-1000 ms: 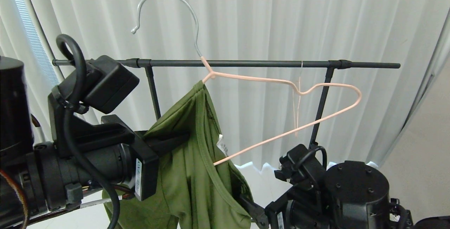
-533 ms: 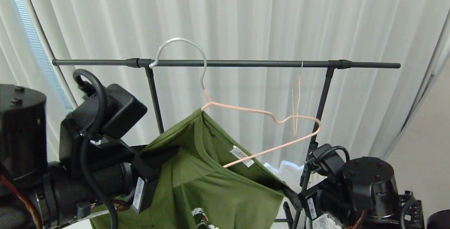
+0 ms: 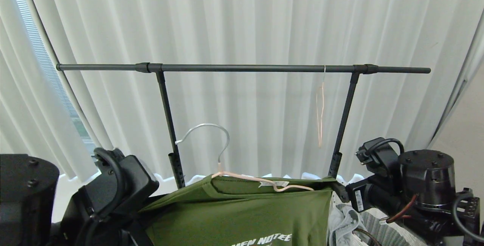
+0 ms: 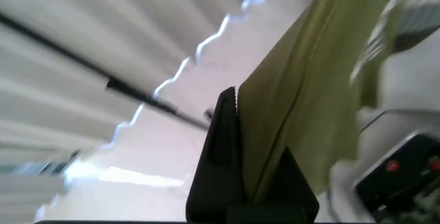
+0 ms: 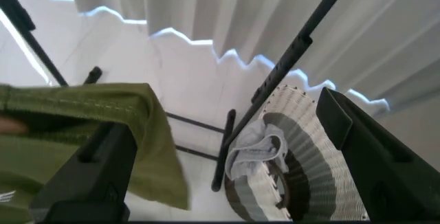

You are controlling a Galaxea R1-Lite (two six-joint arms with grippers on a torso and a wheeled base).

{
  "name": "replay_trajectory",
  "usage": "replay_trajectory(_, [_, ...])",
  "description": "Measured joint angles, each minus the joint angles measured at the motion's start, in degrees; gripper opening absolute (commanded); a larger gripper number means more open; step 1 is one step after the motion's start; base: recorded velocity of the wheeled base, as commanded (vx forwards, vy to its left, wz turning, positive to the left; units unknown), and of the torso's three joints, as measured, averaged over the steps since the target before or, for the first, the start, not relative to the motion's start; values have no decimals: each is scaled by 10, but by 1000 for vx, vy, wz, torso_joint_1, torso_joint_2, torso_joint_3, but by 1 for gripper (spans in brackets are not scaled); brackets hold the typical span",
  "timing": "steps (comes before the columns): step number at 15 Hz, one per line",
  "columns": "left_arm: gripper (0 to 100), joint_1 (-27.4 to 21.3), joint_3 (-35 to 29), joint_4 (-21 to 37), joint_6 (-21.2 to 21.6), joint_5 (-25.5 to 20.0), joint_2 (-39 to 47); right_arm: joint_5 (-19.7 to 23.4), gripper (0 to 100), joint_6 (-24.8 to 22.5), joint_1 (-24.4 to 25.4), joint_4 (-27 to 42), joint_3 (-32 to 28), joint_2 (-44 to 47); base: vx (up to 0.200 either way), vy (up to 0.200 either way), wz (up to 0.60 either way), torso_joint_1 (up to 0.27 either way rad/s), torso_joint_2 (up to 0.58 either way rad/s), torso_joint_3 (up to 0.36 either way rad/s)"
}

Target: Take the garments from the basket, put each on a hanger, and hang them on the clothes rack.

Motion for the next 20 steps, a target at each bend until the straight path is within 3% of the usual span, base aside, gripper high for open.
replay_trajectory(3, [0,5,22,0,6,45,7,29,100,-21,0,2,2,-24,0,0,0,0,0,0])
replay_trajectory(6, [0,5,2,0,-5,48,22,68,100,-48,24,36,8,-62,0,0,0,0,0,0])
replay_trajectory(10, [0,3,-3,-4,-12,19,23,160,100,-53,92,107,9,-118,0,0,0,0,0,0])
replay_trajectory(13, [0,-3,-2,-22,-13,5,23,203,100,-63,124,120,2,-147,0,0,0,0,0,0])
replay_trajectory(14, [0,-7,0,-30,-13,-18,22,224,100,-64,130,128,-5,-154,0,0,0,0,0,0])
replay_trajectory(17, [0,-17,4,-66,-9,-84,19,295,100,-76,144,185,-49,-161,0,0,0,0,0,0])
replay_trajectory(20, [0,-30,4,-69,-7,-89,19,365,100,-115,152,280,-104,-158,0,0,0,0,0,0])
